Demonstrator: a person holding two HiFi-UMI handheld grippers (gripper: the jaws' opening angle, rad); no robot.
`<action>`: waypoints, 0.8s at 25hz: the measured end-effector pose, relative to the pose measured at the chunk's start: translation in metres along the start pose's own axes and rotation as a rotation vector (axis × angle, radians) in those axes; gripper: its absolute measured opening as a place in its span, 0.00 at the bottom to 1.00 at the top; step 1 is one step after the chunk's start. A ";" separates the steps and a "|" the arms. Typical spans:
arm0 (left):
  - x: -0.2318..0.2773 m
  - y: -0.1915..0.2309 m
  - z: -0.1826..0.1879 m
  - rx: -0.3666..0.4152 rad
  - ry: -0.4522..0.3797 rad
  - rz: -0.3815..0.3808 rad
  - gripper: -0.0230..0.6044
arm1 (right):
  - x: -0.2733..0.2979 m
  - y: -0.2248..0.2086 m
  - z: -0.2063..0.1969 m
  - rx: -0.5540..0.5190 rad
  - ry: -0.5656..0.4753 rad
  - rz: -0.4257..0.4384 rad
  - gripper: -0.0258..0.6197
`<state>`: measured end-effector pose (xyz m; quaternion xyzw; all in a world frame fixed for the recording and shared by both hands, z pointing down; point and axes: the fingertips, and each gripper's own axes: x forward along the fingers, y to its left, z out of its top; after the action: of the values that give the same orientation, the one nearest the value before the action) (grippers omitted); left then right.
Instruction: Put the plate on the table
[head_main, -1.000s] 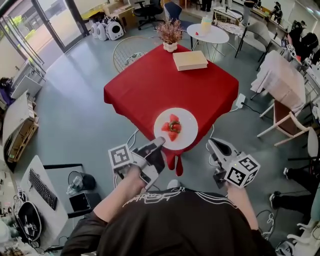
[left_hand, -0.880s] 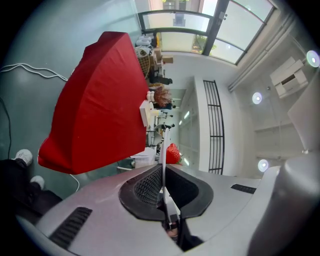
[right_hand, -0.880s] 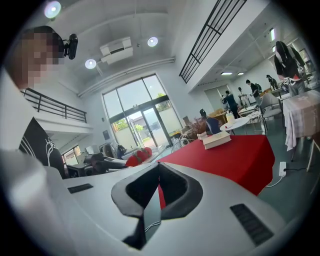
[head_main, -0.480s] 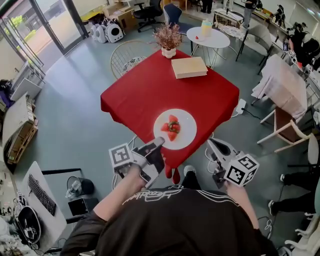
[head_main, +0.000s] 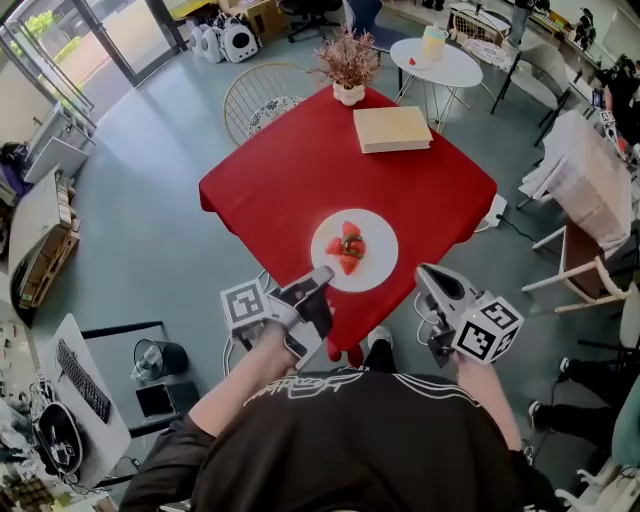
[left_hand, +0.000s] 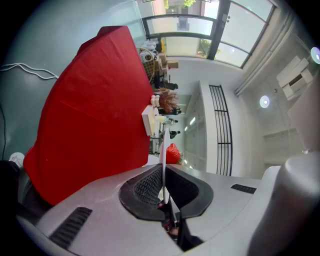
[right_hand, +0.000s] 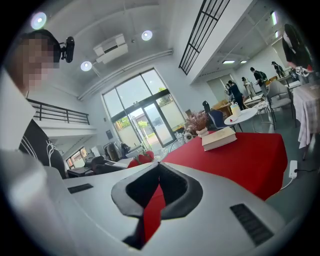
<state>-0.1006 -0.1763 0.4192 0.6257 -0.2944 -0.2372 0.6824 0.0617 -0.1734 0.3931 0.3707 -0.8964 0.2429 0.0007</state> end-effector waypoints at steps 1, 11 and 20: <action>0.004 0.006 0.002 -0.010 0.000 0.010 0.07 | 0.003 -0.004 -0.001 0.006 0.006 0.001 0.05; 0.056 0.044 0.035 -0.063 -0.030 0.068 0.07 | 0.025 -0.055 0.000 0.047 0.055 -0.013 0.05; 0.099 0.060 0.062 -0.060 -0.084 0.046 0.07 | 0.025 -0.090 0.004 0.062 0.058 -0.014 0.05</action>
<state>-0.0757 -0.2825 0.4914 0.5877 -0.3296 -0.2561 0.6931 0.1042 -0.2468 0.4331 0.3697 -0.8854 0.2813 0.0169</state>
